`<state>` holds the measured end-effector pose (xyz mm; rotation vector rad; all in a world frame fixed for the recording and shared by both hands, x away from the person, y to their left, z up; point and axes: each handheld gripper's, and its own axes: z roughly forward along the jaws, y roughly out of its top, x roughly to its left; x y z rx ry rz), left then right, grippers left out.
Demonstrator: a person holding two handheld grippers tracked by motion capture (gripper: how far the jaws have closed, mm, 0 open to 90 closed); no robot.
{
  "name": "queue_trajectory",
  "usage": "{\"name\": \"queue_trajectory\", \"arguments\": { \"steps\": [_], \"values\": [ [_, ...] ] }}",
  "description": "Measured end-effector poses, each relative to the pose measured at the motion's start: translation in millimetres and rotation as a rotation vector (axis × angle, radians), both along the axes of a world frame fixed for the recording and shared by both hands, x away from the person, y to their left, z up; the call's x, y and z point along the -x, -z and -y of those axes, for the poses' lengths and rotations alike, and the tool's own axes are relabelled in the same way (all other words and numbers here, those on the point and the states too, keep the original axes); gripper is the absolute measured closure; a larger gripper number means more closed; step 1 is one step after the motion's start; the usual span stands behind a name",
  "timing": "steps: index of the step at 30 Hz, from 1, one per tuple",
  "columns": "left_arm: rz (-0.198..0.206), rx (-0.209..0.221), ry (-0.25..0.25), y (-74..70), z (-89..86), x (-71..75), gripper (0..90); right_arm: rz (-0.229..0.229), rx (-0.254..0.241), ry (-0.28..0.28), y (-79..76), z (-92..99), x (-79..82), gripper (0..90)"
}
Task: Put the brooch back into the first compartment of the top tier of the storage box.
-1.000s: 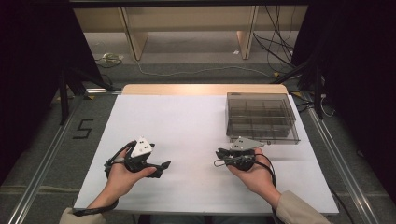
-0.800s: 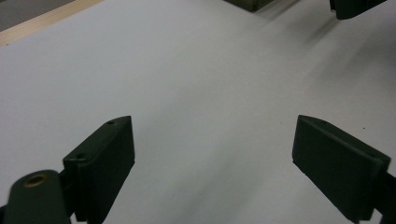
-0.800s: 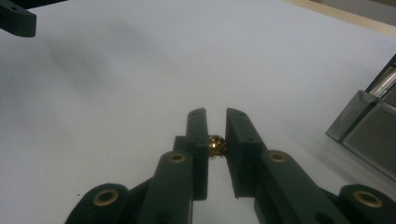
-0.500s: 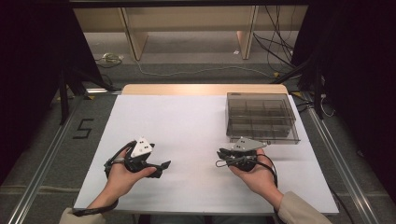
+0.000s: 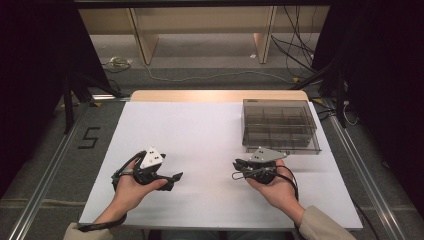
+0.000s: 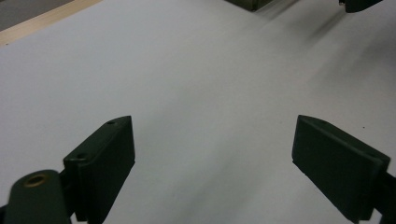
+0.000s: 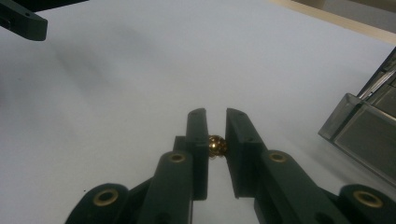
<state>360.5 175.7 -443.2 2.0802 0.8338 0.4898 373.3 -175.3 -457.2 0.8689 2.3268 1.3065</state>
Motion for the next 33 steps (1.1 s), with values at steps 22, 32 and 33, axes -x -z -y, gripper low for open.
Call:
{"name": "queue_trajectory", "arguments": {
  "steps": [22, 32, 33],
  "values": [
    [0.001, 0.002, 0.0, -0.3, -0.1, 0.2, 13.5, 0.009, -0.005, -0.003, -2.7, 1.7, 0.7, 80.9],
    [-0.002, 0.002, 0.001, -0.1, 0.1, 0.3, 13.6, 0.022, 0.007, -0.011, -3.5, 2.0, 0.9, 80.9],
    [-0.002, 0.002, 0.001, -0.1, 0.0, 0.3, 13.6, 0.022, 0.008, -0.011, -3.4, 2.1, 0.8, 80.9]
  ]
}}
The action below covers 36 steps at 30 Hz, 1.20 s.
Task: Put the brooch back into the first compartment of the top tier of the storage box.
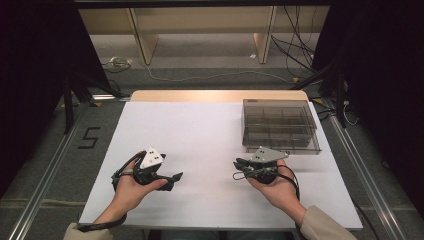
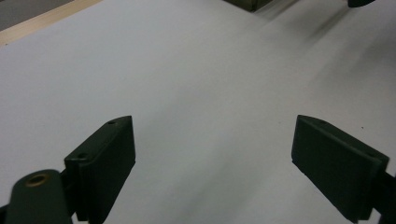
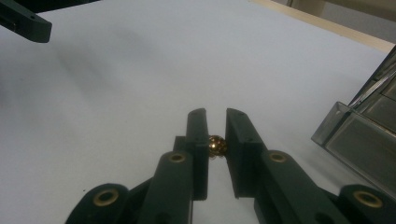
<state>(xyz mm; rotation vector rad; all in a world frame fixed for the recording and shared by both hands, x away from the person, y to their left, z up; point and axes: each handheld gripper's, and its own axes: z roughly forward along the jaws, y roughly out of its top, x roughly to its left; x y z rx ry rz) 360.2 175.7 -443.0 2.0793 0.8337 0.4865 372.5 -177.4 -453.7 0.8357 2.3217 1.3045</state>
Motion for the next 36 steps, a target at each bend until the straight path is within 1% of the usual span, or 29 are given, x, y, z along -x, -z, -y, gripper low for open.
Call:
{"name": "queue_trajectory", "arguments": {
  "steps": [14, 22, 23, 33, 36],
  "values": [
    [0.001, 0.0, -0.001, -0.1, 0.0, 0.0, 13.8, 0.006, -0.015, 0.007, -3.0, 3.5, -0.1, 80.9],
    [0.0, 0.005, -0.003, 0.0, 0.1, -0.1, 13.9, 0.006, -0.014, 0.012, -2.3, 4.5, -0.9, 80.9],
    [-0.001, 0.0, -0.001, -0.1, -0.2, -0.2, 13.9, 0.005, -0.014, 0.012, -2.7, 4.5, -0.8, 80.9],
    [-0.002, 0.001, -0.001, -0.2, 0.0, -0.1, 13.9, 0.01, -0.017, 0.013, -3.9, 5.5, -1.1, 80.9],
    [-0.001, 0.007, -0.004, -0.1, 0.1, -0.1, 14.0, 0.012, -0.017, 0.014, -4.1, 5.9, -1.3, 80.9]
  ]
}}
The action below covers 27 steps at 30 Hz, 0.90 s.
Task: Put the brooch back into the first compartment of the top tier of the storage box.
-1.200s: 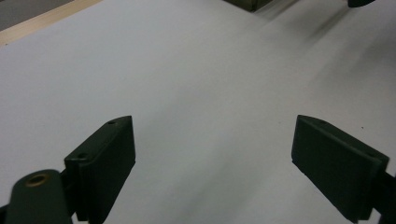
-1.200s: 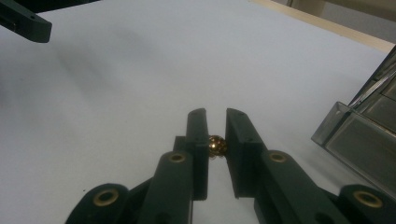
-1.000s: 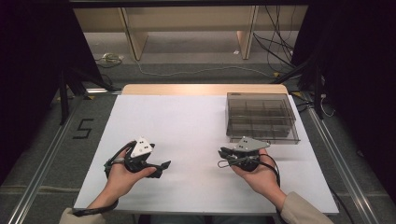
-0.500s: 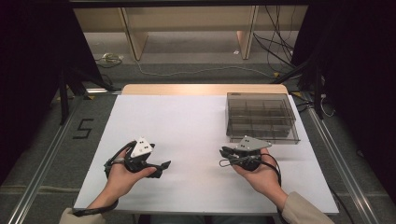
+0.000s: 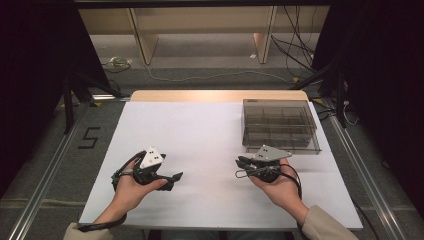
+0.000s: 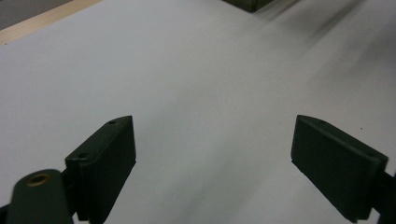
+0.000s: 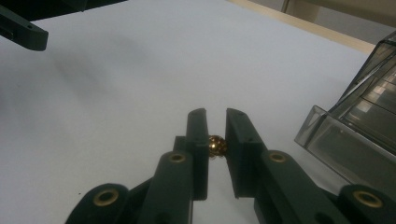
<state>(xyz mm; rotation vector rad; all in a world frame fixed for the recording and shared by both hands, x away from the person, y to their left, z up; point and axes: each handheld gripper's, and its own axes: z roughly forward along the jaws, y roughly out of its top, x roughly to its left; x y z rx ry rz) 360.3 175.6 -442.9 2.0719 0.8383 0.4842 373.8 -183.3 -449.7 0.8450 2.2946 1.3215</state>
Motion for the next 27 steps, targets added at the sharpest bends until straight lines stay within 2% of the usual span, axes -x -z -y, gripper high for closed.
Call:
{"name": "queue_trajectory", "arguments": {
  "steps": [27],
  "values": [
    [-0.003, -0.001, 0.003, -0.2, 0.3, 0.2, 14.2, 0.008, -0.007, 0.013, -3.3, 3.4, -0.5, 80.9]
  ]
}}
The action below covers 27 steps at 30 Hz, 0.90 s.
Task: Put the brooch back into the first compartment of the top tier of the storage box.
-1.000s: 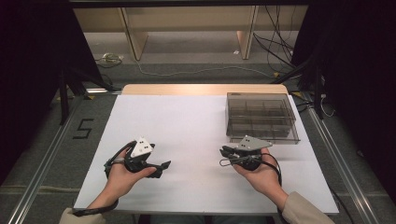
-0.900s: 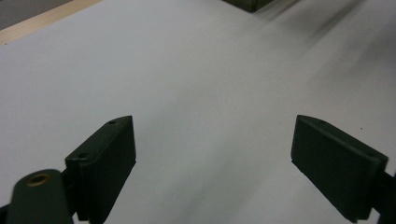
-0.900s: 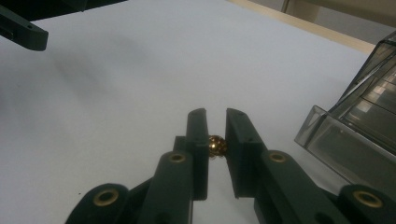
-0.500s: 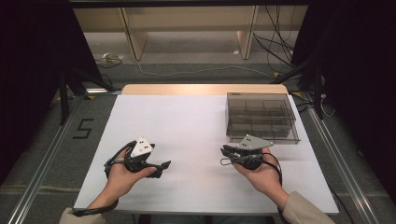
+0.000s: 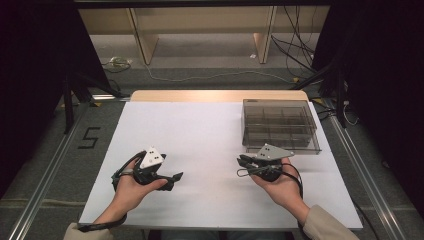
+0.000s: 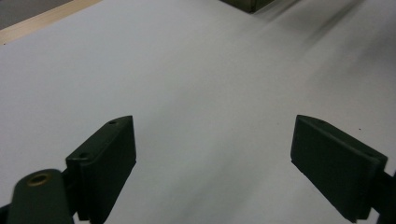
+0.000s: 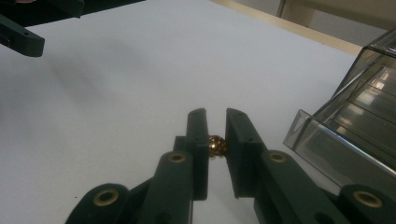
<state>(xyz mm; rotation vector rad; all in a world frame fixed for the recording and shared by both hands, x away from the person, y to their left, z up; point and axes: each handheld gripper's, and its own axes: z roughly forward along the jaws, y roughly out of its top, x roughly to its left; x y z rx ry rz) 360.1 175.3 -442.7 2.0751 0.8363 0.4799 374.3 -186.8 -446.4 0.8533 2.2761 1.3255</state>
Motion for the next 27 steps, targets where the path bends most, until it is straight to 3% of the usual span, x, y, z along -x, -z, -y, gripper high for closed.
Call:
{"name": "queue_trajectory", "arguments": {
  "steps": [27],
  "values": [
    [0.003, 0.003, -0.006, -0.1, -0.2, -0.1, 14.2, 0.008, -0.01, 0.011, -3.1, 3.4, -0.3, 81.0]
  ]
}}
